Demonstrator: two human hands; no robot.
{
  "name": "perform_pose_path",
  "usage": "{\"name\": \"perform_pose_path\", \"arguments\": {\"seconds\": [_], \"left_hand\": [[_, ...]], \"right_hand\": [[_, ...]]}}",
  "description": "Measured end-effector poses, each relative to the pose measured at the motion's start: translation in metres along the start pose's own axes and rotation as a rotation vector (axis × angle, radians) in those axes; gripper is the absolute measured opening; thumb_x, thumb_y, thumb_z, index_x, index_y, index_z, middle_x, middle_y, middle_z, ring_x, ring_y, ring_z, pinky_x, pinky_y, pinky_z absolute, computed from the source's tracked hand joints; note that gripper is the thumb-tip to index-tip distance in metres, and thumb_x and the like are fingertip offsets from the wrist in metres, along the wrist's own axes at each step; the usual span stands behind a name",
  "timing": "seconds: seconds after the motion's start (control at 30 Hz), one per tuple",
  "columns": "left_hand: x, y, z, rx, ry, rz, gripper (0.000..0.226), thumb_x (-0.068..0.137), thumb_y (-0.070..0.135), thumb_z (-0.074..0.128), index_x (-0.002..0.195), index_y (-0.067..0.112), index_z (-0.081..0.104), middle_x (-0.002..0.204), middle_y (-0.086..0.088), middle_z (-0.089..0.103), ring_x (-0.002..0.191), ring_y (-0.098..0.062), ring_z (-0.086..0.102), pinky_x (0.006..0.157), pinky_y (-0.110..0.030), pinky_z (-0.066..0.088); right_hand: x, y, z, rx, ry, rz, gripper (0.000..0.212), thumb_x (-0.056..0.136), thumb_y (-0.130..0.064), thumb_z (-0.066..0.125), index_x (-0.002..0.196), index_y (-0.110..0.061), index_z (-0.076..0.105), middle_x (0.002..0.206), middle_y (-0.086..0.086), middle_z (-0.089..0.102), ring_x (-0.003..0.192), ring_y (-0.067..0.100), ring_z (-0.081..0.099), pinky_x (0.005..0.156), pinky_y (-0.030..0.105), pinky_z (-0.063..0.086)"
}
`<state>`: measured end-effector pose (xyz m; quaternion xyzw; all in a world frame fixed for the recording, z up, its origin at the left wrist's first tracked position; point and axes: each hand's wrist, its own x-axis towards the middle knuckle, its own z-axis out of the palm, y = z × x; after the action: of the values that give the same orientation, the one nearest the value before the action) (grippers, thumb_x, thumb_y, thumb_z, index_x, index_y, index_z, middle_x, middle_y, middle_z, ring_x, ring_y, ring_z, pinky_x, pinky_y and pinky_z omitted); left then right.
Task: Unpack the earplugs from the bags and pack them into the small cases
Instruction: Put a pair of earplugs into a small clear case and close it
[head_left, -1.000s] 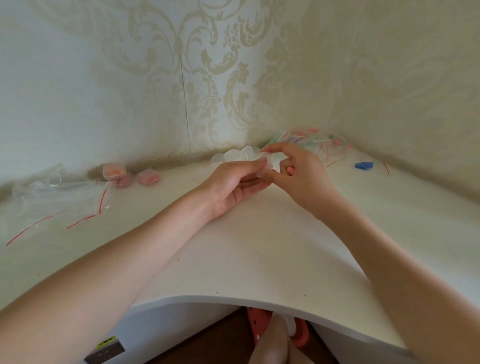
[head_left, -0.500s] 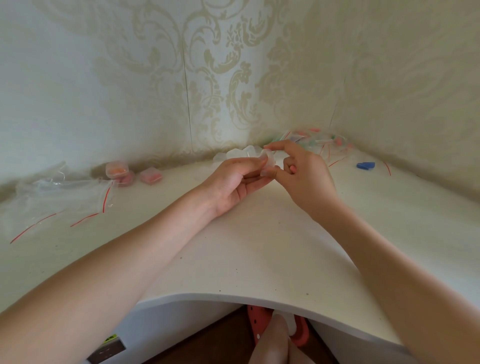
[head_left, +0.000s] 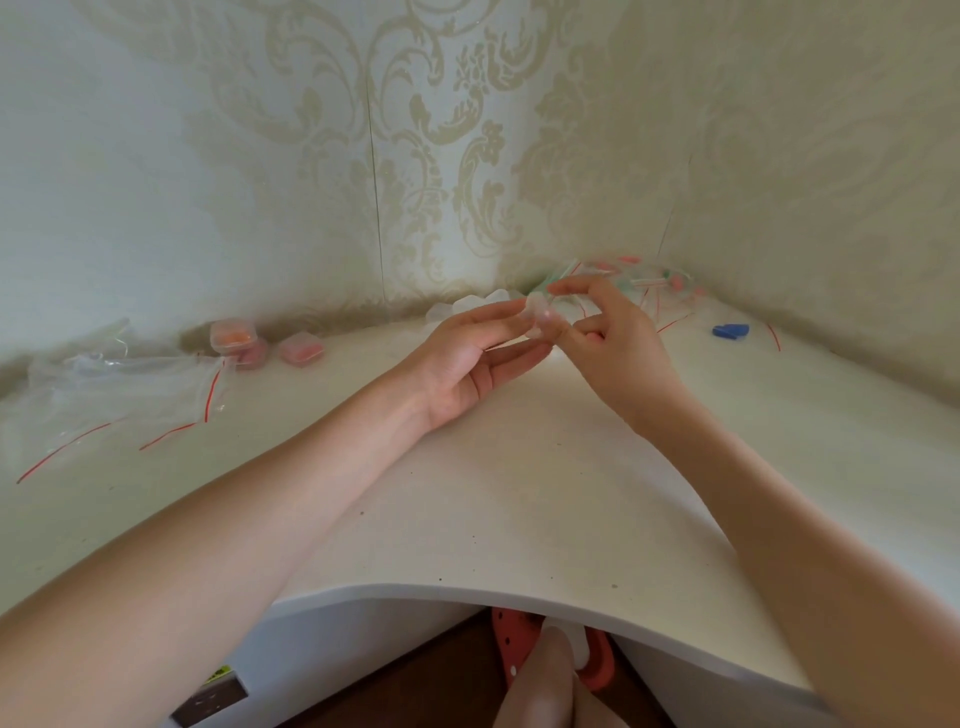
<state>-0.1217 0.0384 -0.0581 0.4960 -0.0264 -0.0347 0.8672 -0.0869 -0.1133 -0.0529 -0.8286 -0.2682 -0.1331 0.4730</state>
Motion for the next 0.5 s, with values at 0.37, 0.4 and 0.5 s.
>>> {"name": "perform_pose_path", "arguments": {"seconds": [0.37,0.4,0.5], "left_hand": [[0.0,0.0007,-0.003,-0.024,-0.008,-0.036,0.028,0.086,0.007,0.06,0.114,0.005,0.062,0.104,-0.018,0.067,0.091,-0.019,0.069,0.084,-0.024,0.055],[-0.0002,0.0006,-0.0025,-0.031,-0.002,-0.048,0.032,0.084,0.014,0.063,0.114,0.003,0.061,0.103,-0.02,0.067,0.091,-0.021,0.069,0.084,-0.025,0.056],[0.0016,-0.0026,-0.0034,0.044,0.039,-0.047,0.027,0.087,0.02,0.062,0.108,0.002,0.061,0.095,-0.019,0.07,0.087,-0.021,0.07,0.081,-0.026,0.057]], "right_hand": [[-0.002,0.009,-0.0005,-0.033,-0.02,-0.038,0.019,0.086,-0.038,0.065,0.105,-0.037,0.065,0.04,-0.009,0.029,0.042,0.01,0.027,0.055,0.028,0.032],[-0.0026,0.0086,0.0004,-0.064,-0.02,-0.047,0.02,0.085,-0.037,0.065,0.105,-0.036,0.065,0.039,-0.009,0.031,0.041,0.01,0.029,0.057,0.03,0.037],[-0.0064,0.0056,0.0045,-0.178,-0.027,-0.076,0.022,0.084,-0.039,0.062,0.106,-0.035,0.063,0.04,-0.008,0.034,0.043,0.011,0.035,0.072,0.039,0.049]]}}
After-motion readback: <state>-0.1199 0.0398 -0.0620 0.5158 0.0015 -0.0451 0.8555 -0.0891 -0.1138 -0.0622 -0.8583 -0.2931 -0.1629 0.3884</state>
